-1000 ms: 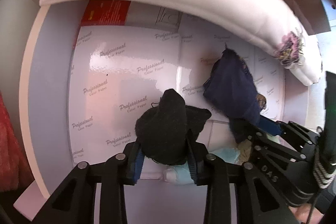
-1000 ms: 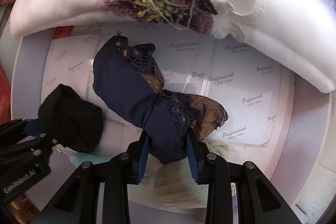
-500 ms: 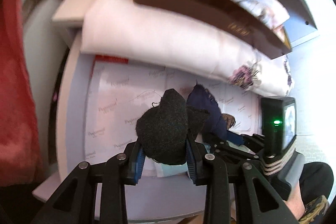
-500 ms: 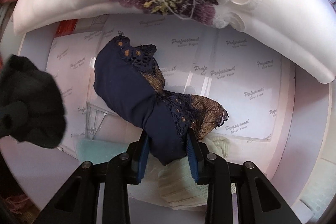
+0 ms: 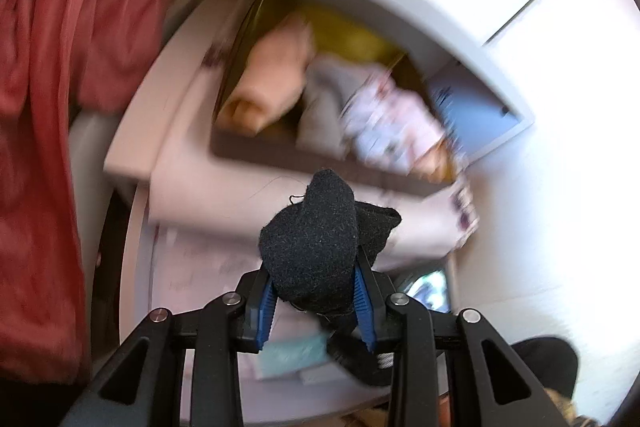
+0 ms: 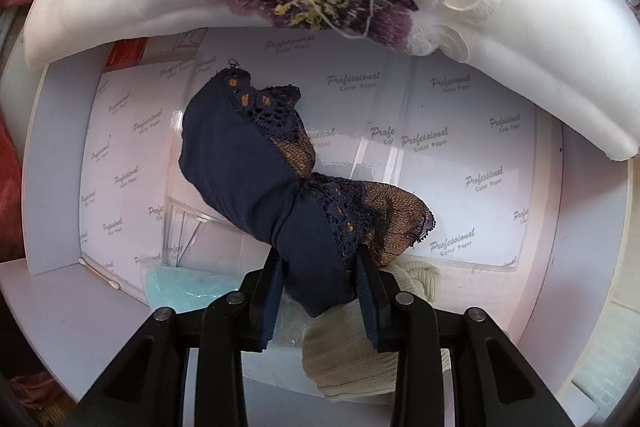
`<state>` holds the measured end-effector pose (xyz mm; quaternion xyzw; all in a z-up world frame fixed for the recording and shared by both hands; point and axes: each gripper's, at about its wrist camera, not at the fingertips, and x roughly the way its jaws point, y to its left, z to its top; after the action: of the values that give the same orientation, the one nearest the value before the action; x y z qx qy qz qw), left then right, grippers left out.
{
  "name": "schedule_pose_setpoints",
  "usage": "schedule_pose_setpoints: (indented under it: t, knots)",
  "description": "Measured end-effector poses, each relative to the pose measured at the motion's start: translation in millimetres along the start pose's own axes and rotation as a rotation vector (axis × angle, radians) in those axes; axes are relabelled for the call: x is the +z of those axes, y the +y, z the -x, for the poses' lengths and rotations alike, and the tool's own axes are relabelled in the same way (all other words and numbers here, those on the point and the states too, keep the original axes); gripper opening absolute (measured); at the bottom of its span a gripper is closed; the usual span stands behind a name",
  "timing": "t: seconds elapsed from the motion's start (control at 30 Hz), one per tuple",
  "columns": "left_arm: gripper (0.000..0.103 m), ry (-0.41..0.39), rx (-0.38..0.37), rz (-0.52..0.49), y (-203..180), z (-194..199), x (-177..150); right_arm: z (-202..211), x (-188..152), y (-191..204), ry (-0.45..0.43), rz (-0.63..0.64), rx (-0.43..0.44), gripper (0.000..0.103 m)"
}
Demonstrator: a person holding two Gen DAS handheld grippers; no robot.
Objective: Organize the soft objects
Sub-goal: 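Lift the black knit item with the left tool while the right tool holds the navy item, then lower the black knit item into the gold tray and open the left tool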
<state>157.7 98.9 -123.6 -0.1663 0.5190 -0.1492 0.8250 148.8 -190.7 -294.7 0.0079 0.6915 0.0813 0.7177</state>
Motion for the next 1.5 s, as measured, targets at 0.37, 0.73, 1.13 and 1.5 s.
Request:
schedule_pose_setpoints:
  t: [0.37, 0.73, 1.13, 1.5]
  knots:
    - [0.033, -0.106, 0.038, -0.045, -18, -4, 89, 0, 0, 2, 0.005, 0.001, 0.0, 0.037]
    - [0.033, 0.03, 0.175, -0.059, -1, -81, 98, -1, 0, 2, 0.004, -0.003, 0.005, 0.037]
    - [0.05, 0.004, 0.196, 0.013, 11, -75, 95, -2, 0, 5, 0.004, -0.001, 0.003, 0.038]
    - [0.05, -0.055, 0.218, -0.015, 9, -39, 60, -4, -1, 5, 0.003, 0.006, -0.003, 0.038]
